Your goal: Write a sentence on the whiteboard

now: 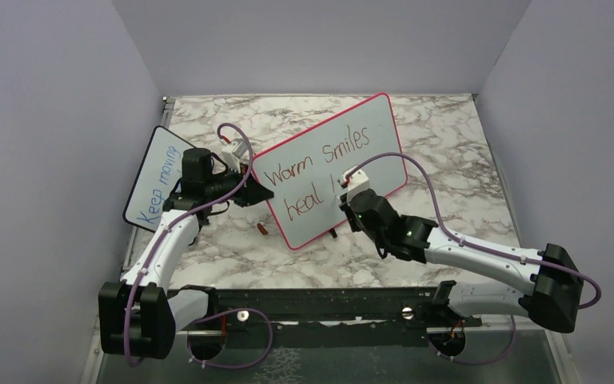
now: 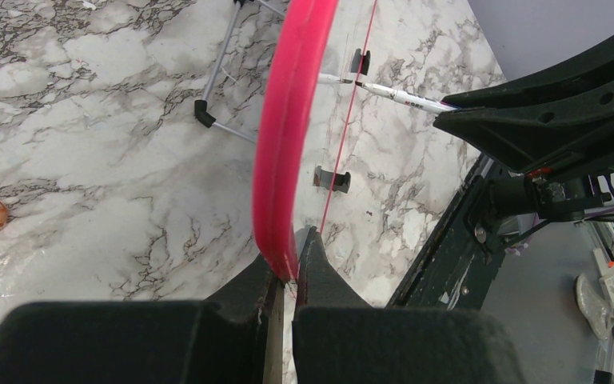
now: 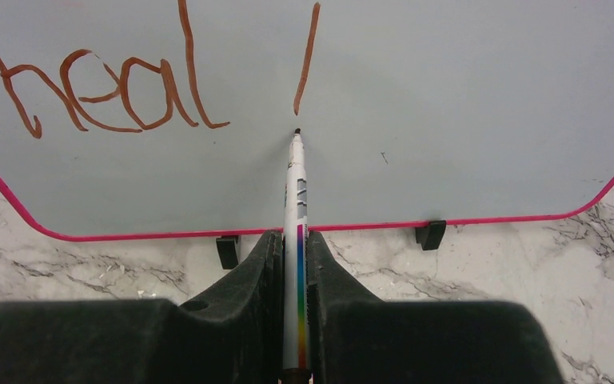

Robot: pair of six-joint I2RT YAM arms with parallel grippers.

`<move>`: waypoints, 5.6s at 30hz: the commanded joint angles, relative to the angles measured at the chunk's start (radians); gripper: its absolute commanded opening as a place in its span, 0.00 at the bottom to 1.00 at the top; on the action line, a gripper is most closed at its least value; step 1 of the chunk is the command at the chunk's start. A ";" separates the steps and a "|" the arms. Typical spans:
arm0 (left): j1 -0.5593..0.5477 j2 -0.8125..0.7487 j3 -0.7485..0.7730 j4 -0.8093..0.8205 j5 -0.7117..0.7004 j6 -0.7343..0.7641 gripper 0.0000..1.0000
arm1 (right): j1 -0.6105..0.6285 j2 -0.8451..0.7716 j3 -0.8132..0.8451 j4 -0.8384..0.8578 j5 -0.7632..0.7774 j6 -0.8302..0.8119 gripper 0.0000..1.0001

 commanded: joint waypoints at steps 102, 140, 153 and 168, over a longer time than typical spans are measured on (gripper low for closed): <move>0.024 0.028 -0.007 -0.043 -0.170 0.095 0.00 | -0.117 -0.093 -0.078 0.196 -0.026 -0.072 0.00; 0.025 0.033 -0.005 -0.045 -0.172 0.097 0.00 | -0.149 -0.049 -0.072 0.226 0.005 -0.070 0.00; 0.025 0.034 -0.004 -0.045 -0.170 0.099 0.00 | -0.152 -0.040 -0.047 0.268 -0.012 -0.104 0.00; 0.025 0.038 -0.002 -0.045 -0.165 0.098 0.00 | -0.152 -0.016 -0.028 0.254 -0.132 -0.117 0.00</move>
